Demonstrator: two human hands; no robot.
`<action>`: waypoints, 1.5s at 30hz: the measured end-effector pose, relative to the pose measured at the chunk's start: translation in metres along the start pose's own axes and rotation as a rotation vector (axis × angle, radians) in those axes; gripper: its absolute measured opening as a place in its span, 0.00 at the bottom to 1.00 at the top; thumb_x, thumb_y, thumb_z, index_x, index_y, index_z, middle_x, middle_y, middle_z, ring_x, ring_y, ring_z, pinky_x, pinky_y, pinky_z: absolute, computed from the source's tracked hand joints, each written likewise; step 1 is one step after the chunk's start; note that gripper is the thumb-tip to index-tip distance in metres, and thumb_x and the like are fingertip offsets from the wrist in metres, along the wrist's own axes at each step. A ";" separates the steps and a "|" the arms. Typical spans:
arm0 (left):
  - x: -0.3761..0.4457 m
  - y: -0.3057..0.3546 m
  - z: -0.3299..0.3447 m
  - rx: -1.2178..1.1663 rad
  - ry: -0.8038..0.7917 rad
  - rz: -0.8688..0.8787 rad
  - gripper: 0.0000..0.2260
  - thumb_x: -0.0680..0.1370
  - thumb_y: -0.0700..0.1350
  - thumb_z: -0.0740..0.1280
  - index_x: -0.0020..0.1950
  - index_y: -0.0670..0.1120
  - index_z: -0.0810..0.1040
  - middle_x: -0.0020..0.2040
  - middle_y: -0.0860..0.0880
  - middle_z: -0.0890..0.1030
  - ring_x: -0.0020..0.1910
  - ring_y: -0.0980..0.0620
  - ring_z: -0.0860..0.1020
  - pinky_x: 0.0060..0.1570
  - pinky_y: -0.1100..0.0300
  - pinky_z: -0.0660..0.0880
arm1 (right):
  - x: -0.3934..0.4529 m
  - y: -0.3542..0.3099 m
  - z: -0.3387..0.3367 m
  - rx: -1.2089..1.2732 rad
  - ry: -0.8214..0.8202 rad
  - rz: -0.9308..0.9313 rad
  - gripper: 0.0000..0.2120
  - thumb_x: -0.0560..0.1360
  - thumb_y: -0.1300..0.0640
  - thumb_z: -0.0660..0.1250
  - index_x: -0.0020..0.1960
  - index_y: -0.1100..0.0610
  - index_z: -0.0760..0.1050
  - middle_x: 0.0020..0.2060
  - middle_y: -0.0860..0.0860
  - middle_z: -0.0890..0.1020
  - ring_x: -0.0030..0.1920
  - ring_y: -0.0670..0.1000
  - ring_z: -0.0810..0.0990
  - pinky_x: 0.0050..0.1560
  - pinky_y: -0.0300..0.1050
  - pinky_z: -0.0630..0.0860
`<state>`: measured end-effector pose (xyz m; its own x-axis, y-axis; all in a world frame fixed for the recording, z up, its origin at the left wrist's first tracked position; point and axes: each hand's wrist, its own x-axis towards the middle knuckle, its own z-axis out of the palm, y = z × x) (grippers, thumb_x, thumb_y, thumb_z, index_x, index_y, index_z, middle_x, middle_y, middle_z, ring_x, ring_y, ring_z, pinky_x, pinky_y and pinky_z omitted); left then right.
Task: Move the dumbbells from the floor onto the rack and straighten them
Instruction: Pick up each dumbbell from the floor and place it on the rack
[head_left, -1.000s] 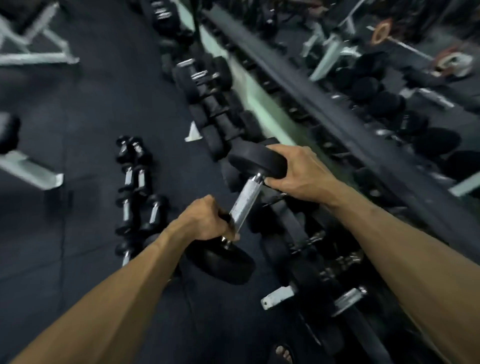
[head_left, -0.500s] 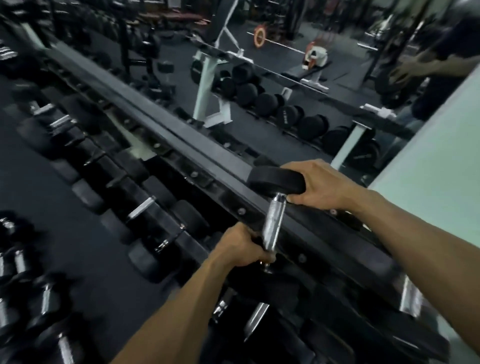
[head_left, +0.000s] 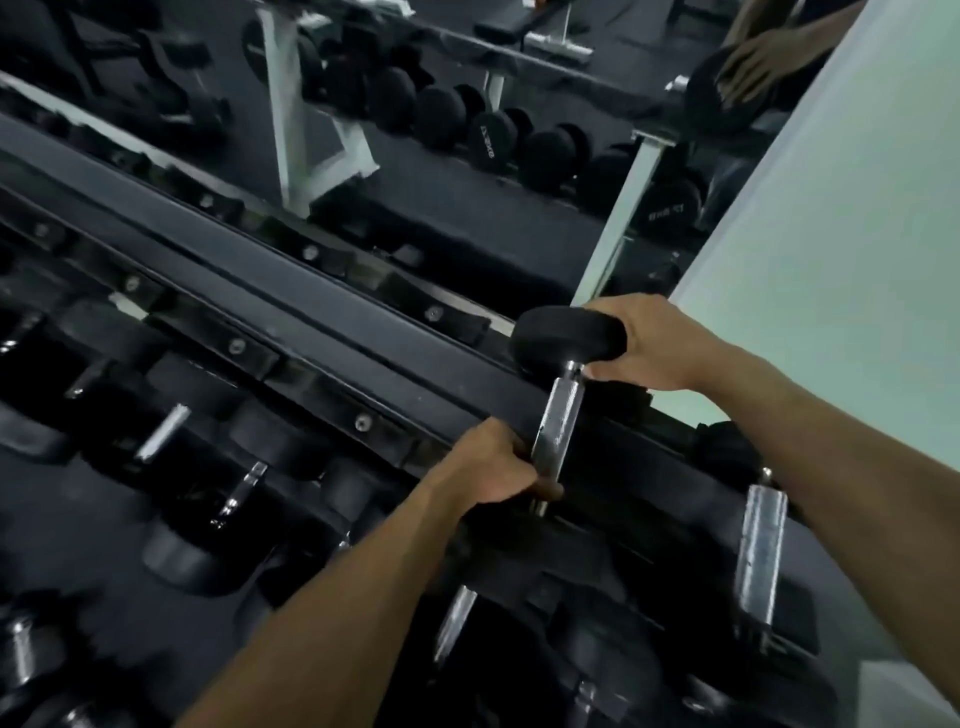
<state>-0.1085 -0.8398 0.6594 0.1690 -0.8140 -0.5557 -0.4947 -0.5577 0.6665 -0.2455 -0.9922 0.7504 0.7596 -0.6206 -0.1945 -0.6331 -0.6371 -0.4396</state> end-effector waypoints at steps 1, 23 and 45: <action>0.000 0.000 -0.001 -0.006 -0.003 0.002 0.18 0.62 0.55 0.80 0.47 0.48 0.85 0.43 0.53 0.84 0.45 0.55 0.81 0.47 0.57 0.78 | 0.000 0.001 -0.001 0.017 -0.009 0.003 0.21 0.67 0.58 0.76 0.58 0.46 0.78 0.44 0.42 0.83 0.46 0.46 0.82 0.52 0.49 0.79; -0.073 -0.023 -0.042 -0.053 0.211 0.089 0.11 0.75 0.50 0.71 0.52 0.46 0.83 0.47 0.52 0.84 0.50 0.55 0.81 0.56 0.56 0.76 | 0.013 -0.079 0.006 -0.147 -0.032 -0.093 0.34 0.73 0.39 0.69 0.74 0.51 0.64 0.66 0.51 0.73 0.66 0.54 0.73 0.65 0.52 0.71; -0.359 -0.339 -0.075 0.244 0.679 -0.584 0.16 0.76 0.58 0.62 0.58 0.50 0.76 0.57 0.48 0.78 0.58 0.44 0.78 0.50 0.52 0.73 | 0.018 -0.473 0.255 -0.380 -0.437 -0.754 0.32 0.73 0.42 0.69 0.74 0.50 0.65 0.66 0.52 0.73 0.68 0.56 0.71 0.65 0.54 0.71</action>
<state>0.0627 -0.3703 0.6705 0.8727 -0.3783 -0.3086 -0.3268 -0.9222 0.2066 0.1062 -0.5856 0.7316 0.9276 0.1919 -0.3206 0.0995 -0.9539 -0.2832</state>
